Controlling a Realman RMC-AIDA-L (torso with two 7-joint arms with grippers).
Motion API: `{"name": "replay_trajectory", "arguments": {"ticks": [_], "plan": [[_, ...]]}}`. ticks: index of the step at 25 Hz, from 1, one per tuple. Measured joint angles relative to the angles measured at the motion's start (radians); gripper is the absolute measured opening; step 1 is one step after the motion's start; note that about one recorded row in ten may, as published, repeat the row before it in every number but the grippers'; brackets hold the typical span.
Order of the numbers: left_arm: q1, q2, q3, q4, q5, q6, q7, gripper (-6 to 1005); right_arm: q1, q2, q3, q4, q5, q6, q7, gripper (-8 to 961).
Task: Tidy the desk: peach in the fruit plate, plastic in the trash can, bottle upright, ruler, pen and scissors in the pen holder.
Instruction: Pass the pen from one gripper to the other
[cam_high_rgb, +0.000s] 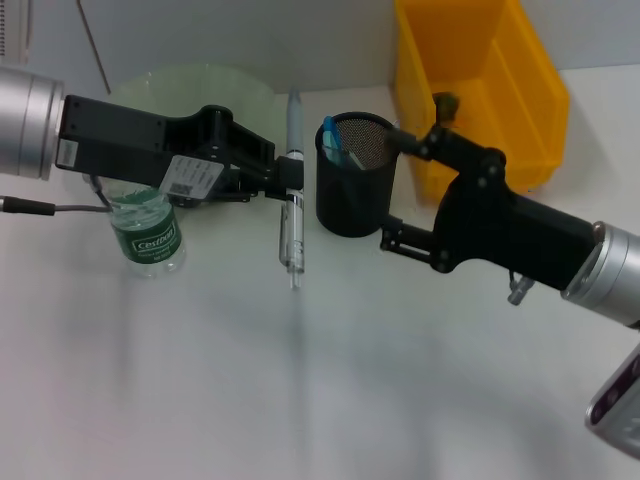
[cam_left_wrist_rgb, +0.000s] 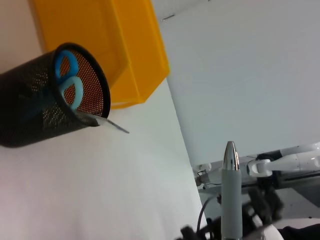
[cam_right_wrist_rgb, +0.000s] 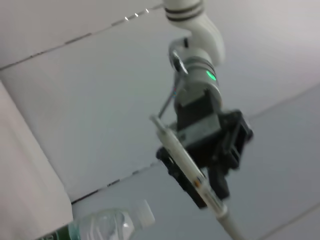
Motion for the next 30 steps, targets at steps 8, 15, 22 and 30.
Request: {"name": "replay_trajectory", "arguments": {"ticks": [8,15,22,30], "plan": [[-0.007,0.016,-0.006,-0.046,0.000,-0.003,-0.016,142,-0.008,0.001,-0.019,0.042,-0.001,-0.084,-0.191,739],[-0.013,0.025,-0.003,-0.065,-0.004,0.017,-0.014,142,-0.008,0.002,-0.042,0.057,-0.002,-0.127,-0.332,739],[-0.015,0.025,-0.004,-0.065,-0.004,0.024,-0.015,141,0.002,0.002,-0.085,0.073,-0.002,-0.123,-0.438,739],[-0.022,0.028,0.000,-0.067,-0.005,0.028,-0.018,141,0.036,0.002,-0.105,0.107,-0.002,-0.119,-0.555,739]]}}
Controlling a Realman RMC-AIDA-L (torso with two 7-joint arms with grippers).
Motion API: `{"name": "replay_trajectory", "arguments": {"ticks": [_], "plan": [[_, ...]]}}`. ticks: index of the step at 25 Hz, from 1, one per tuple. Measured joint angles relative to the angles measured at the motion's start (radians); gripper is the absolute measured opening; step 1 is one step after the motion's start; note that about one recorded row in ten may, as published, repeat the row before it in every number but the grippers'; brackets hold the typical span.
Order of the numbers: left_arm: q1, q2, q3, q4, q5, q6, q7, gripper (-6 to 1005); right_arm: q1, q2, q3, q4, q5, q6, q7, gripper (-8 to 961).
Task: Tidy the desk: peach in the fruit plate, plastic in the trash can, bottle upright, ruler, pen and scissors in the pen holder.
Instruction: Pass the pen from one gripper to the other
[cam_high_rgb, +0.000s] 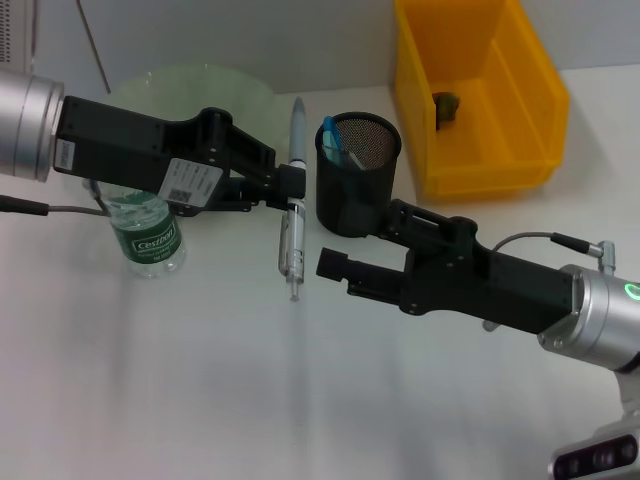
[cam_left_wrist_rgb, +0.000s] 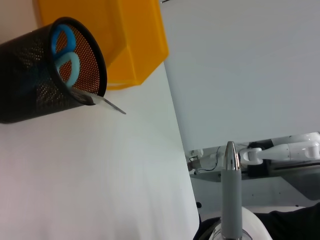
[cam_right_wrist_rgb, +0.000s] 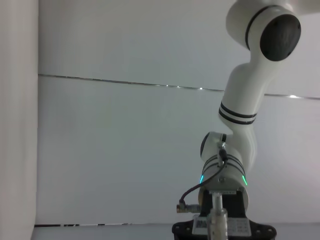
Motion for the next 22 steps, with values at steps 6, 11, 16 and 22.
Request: {"name": "replay_trajectory", "arguments": {"ticks": [6,11,16,22], "plan": [[-0.014,0.000,0.002,-0.013,0.002,0.007,-0.001,142,0.014,0.000,-0.016,0.005,0.000,0.001,-0.026,739],[-0.019,0.000,0.001,-0.016,0.005,0.009,-0.001,142,0.019,0.001,-0.036,0.006,0.000,0.002,-0.037,738],[-0.020,0.000,0.001,-0.019,0.006,0.010,-0.001,142,0.028,0.003,-0.041,0.022,0.000,0.002,-0.068,737],[-0.020,0.000,0.002,-0.023,0.007,0.010,0.001,141,0.031,0.004,-0.041,0.023,0.000,-0.001,-0.074,731]]}}
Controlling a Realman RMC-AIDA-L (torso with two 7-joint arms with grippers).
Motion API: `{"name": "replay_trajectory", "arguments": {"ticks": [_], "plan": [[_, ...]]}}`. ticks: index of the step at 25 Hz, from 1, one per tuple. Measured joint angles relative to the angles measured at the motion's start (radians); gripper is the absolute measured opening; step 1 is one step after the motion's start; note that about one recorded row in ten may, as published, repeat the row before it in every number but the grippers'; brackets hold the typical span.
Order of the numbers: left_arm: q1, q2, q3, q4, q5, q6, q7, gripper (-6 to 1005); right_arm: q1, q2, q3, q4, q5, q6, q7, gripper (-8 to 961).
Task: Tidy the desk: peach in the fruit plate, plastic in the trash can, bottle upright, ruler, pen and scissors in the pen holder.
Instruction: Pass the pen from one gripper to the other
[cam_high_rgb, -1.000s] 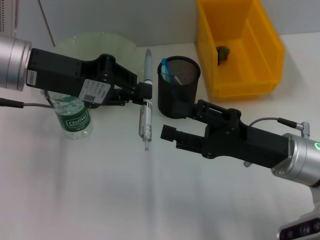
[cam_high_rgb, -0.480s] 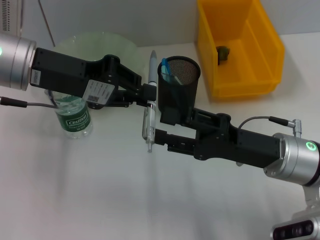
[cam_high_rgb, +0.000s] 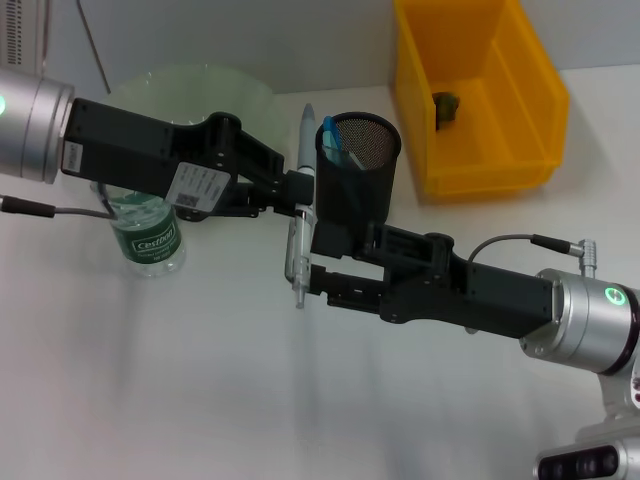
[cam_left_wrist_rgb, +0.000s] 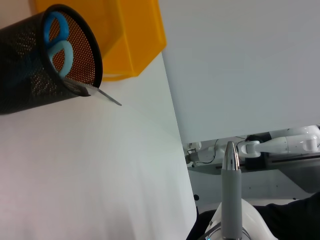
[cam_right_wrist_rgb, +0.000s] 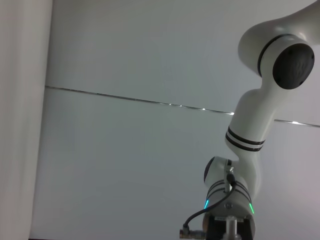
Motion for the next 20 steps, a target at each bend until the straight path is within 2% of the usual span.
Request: {"name": "replay_trajectory", "arguments": {"ticks": [8,20], "plan": [[0.002,0.001,0.000,0.000,0.002,0.000,0.000,142,0.016,0.001,-0.001,0.025,0.000,0.003,-0.046,724],[0.007,0.008,0.002,0.000,0.003,0.000,0.003,141,0.023,0.001,-0.006,0.026,0.000,0.013,-0.062,617]]}}
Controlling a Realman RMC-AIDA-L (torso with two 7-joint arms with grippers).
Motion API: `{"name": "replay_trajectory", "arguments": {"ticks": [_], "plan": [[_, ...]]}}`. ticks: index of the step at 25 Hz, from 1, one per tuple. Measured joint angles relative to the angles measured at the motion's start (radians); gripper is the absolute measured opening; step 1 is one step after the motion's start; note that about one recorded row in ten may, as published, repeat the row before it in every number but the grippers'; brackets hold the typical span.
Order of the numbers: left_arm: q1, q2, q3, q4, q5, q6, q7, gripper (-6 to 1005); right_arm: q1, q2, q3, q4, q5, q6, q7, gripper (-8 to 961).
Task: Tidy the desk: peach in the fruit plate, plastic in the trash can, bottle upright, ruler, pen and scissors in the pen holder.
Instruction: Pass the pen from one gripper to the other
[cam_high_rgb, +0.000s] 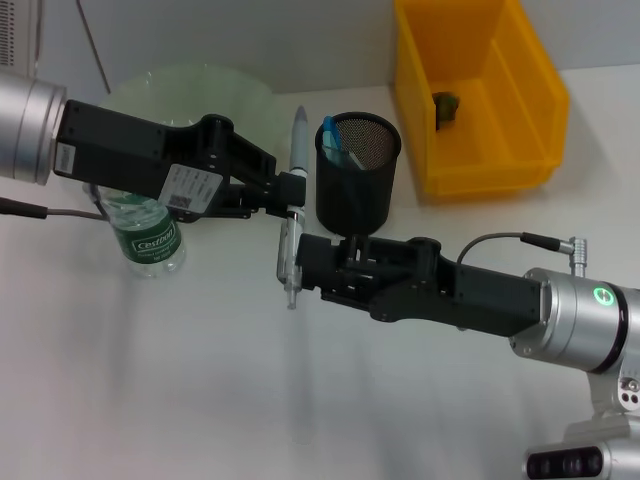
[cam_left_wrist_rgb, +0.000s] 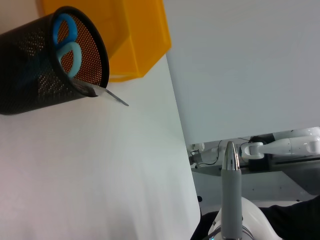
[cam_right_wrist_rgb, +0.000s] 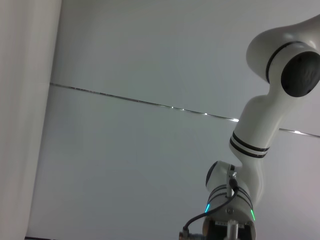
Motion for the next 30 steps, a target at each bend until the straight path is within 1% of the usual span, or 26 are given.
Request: {"name": "replay_trajectory", "arguments": {"ticks": [1,8,13,24,30], "plan": [[0.000,0.001,0.004,0.000,0.000,0.000,0.001,141,0.001,0.000,-0.002,0.000,0.000,0.000,0.000,608],[-0.003,0.002,0.012,0.000,0.000,0.000,0.001,146,0.006,0.000,-0.003,0.000,0.000,0.000,0.000,371],[-0.004,0.001,0.018,0.000,0.000,-0.001,0.001,155,0.010,0.000,-0.005,0.000,0.000,0.001,0.000,326],[-0.006,0.002,0.023,0.000,0.000,-0.003,0.004,177,0.012,0.000,-0.007,-0.001,0.000,0.016,0.000,309],[-0.007,0.002,0.020,0.000,-0.002,-0.001,0.008,188,0.012,0.000,-0.017,-0.006,0.000,0.032,-0.001,215]]}}
